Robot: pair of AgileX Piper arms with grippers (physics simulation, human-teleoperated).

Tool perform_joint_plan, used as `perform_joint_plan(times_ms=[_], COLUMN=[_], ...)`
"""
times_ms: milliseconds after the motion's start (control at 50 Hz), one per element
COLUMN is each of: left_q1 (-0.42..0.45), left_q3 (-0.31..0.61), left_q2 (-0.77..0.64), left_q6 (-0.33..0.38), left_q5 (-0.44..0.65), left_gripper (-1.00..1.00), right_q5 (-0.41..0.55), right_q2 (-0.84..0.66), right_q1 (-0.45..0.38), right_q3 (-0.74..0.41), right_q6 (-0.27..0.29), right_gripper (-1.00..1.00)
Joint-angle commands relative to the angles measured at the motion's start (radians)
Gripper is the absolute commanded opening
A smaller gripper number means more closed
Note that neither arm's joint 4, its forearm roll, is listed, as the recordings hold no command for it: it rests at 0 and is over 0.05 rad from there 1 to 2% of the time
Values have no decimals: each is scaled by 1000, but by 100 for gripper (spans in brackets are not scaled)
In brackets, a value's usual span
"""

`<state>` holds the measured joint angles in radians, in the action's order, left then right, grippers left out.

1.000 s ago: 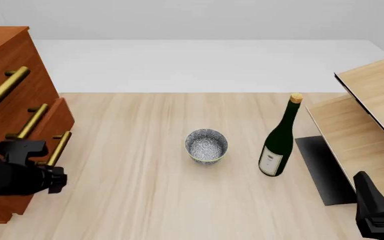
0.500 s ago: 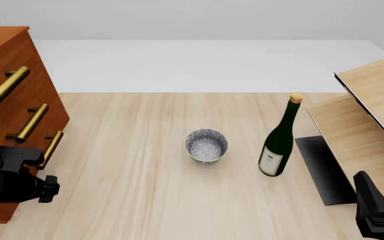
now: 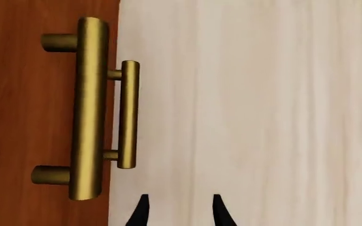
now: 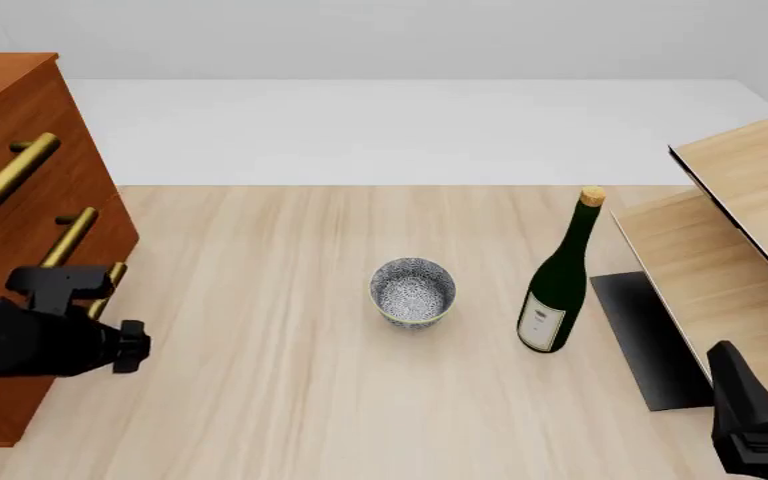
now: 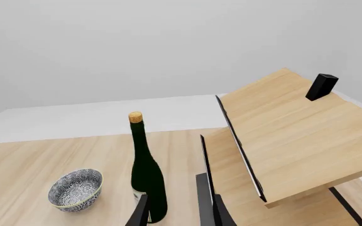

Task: Close the bottom drawer of the cabinet and open the top drawer.

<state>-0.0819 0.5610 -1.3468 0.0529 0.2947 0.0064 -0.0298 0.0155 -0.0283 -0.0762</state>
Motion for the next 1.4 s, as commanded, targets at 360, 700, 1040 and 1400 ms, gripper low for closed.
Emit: perform_joint_plan(times_ms=[360,700,1040,1400], left_q1=[236,310,155,137], left_q3=[133,183,-39,-63], left_q2=[21,86,261,334], left_q6=[-78,112,729,927], left_q5=[41,60,-98,-172], left_gripper=[100,100,100,100], right_q5=[-2,8,7,1], right_q2=[-3,6,3,-6], right_q1=[1,-2,-4,-1], right_q3=[0,0,0,-2], right_q6=[-4,-7,-14,-23], right_gripper=[100,100,100,100])
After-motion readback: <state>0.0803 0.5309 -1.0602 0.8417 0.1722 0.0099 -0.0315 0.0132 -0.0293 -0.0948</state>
